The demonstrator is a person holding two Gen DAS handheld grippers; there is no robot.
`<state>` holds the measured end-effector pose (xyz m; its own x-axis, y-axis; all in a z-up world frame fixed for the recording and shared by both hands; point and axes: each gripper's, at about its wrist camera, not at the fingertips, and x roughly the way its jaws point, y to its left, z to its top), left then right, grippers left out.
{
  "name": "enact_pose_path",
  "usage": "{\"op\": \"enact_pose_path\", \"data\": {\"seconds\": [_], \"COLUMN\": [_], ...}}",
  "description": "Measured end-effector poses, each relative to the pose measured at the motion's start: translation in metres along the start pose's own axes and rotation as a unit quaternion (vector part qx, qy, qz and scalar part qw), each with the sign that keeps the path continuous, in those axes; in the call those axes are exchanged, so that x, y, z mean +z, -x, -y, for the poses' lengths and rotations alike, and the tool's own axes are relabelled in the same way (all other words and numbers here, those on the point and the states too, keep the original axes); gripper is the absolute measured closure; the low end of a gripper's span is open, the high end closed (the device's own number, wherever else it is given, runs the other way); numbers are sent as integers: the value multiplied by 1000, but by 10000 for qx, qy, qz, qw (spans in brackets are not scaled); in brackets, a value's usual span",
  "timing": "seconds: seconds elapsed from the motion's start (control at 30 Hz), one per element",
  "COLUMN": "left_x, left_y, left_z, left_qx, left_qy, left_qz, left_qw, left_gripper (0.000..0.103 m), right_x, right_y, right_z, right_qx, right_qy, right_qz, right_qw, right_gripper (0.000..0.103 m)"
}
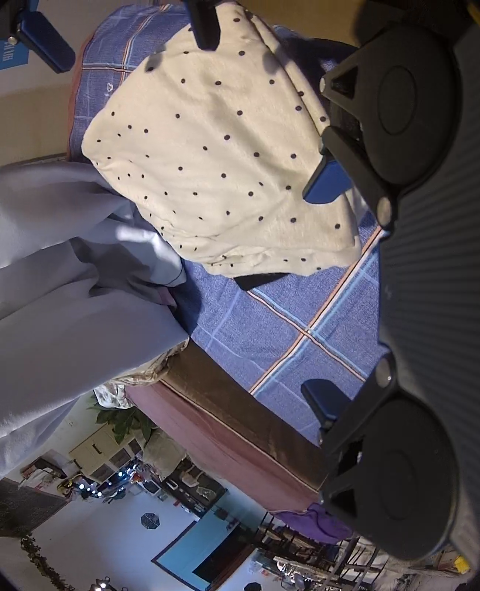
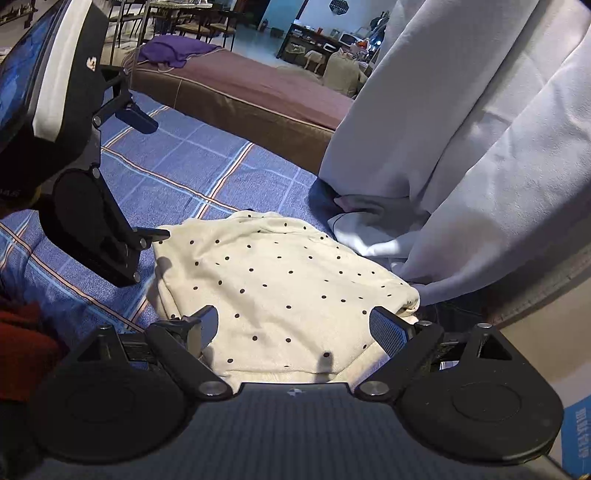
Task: Fold small clothes
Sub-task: 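Open both grippers and release the shirt onto the clothes stack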
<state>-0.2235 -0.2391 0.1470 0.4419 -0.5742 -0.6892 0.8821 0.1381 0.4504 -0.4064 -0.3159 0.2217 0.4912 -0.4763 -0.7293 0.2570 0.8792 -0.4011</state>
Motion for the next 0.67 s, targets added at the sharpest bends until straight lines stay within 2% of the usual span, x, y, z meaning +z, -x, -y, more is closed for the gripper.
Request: {"op": "enact_pose_path", "data": {"seconds": [0.3, 0.47, 0.57, 0.67], "left_x": [-10, -11, -12, -12], "left_y": [-2, 2, 4, 6], "left_z": [0, 3, 1, 3], "left_qx": [-334, -397, -603, -541], "left_qy": [163, 124, 213, 179], "left_qz": [-113, -27, -3, -37], "left_qw": [9992, 9991, 9980, 9984], "left_gripper": [0, 0, 0, 0], "right_x": [-4, -5, -5, -5], "right_y": [-6, -8, -8, -8], "right_z": [-2, -3, -3, -3], "right_qx": [96, 87, 117, 103], "right_qy": [116, 145, 143, 124], "right_qz": [-239, -295, -307, -298], "right_qw": [9996, 9994, 9994, 9994], "right_gripper": [0, 0, 0, 0]}}
